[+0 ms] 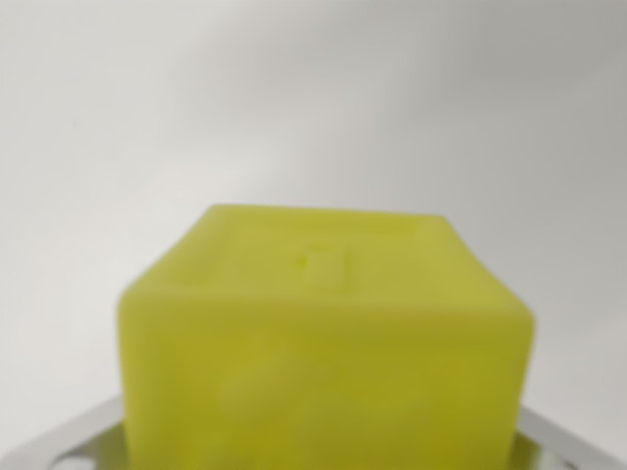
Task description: Pick yellow cube
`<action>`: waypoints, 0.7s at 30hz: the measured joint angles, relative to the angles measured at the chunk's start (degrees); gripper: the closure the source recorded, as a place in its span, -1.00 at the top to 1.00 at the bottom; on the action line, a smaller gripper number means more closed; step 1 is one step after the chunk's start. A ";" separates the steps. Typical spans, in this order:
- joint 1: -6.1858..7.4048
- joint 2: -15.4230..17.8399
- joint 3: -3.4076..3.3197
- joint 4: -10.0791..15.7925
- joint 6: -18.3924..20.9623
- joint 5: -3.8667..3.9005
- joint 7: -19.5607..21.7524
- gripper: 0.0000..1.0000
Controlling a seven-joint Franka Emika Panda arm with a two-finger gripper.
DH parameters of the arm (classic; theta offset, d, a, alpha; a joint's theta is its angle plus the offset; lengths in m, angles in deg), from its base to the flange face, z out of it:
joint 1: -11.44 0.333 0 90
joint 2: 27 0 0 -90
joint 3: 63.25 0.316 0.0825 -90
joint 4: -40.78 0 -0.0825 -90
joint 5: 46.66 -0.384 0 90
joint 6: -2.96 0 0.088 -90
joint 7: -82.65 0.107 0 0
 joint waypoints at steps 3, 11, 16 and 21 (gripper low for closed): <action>-0.01 0.89 0.00 -0.13 1.01 0.12 0.08 -1.00; -0.04 3.15 0.00 -0.57 3.73 0.39 0.26 -1.00; -0.05 4.50 0.00 -0.95 5.46 0.54 0.37 -1.00; -0.06 5.78 0.00 -1.41 7.19 0.67 0.46 -1.00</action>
